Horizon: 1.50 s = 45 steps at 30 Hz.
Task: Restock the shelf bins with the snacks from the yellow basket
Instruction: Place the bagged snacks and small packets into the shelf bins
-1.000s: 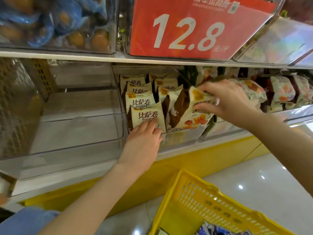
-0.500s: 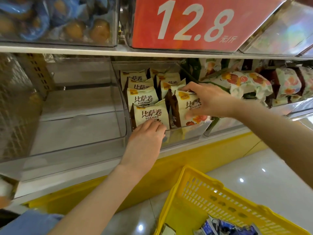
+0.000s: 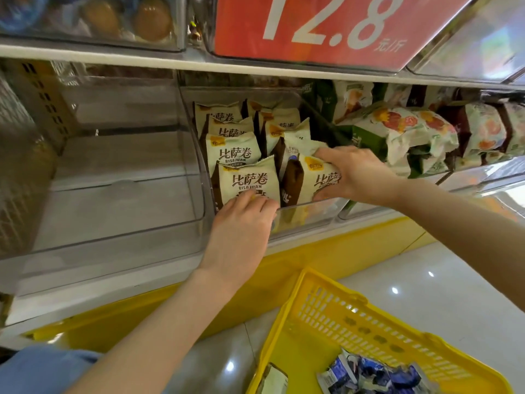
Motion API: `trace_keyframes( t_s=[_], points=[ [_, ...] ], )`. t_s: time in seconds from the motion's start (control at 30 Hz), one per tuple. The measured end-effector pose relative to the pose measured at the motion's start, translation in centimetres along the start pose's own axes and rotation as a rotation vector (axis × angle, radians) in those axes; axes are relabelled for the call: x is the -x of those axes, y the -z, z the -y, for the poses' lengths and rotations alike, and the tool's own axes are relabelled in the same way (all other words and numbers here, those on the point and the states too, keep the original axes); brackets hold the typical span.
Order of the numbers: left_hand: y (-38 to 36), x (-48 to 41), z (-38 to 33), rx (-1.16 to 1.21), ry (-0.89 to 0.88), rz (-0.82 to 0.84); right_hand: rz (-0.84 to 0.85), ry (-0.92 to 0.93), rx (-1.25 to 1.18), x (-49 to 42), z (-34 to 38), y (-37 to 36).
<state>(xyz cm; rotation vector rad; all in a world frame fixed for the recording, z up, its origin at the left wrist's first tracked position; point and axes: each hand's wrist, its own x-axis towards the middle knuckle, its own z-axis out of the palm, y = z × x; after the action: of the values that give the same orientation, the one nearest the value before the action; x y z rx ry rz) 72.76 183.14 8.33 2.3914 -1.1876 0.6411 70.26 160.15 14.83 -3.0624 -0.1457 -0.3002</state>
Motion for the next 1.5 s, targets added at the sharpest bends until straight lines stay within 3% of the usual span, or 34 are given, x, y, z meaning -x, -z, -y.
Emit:
trace_keyframes(
  t_s=[0.17,0.3,0.43,0.53,0.63,0.7,0.8,0.87,0.97,1.07,1.3,1.43,1.5],
  points=[
    [0.0,0.1,0.0,-0.003,-0.006,0.002,0.261,-0.193,-0.129,0.8,-0.4,-0.8],
    [-0.1,0.1,-0.1,-0.006,-0.017,0.020,0.202,-0.138,-0.086,1.3,1.2,-1.6],
    [-0.1,0.8,-0.5,0.042,-0.022,-0.047,-0.002,-0.129,0.011,2.5,2.4,-2.6],
    [-0.9,3.2,-1.6,0.191,-0.135,-0.162,-0.295,-0.151,-0.133,6.5,3.6,-4.4],
    [-3.5,7.2,-3.2,0.317,-0.102,0.025,-0.513,-0.239,-0.283,12.7,5.0,-8.9],
    [-5.9,9.7,-4.1,0.379,0.117,0.318,-0.397,-0.407,-0.362,16.8,6.0,-13.4],
    [-10.5,13.5,-4.1,0.405,0.387,0.647,0.075,-0.674,-0.517,21.8,7.7,-20.8],
    [-12.5,15.4,-4.1,0.461,0.469,0.811,0.349,-0.701,-0.587,23.9,8.8,-25.0],
    [-13.9,17.1,-4.2,0.668,0.594,0.878,0.531,-0.653,-0.675,24.7,10.8,-29.3],
    [-14.5,17.8,-4.2,0.713,0.623,0.815,0.533,-0.673,-0.732,24.0,12.6,-31.7],
    [-14.5,17.9,-4.4,0.709,0.627,0.804,0.498,-0.665,-0.593,22.8,12.2,-30.4],
    [-13.4,16.6,-4.2,0.649,0.518,0.626,0.315,-0.647,-0.766,22.5,8.9,-25.1],
    [-12.3,15.1,-4.1,0.711,0.386,0.706,0.283,-0.568,-0.916,22.1,7.5,-21.4]
  ],
)
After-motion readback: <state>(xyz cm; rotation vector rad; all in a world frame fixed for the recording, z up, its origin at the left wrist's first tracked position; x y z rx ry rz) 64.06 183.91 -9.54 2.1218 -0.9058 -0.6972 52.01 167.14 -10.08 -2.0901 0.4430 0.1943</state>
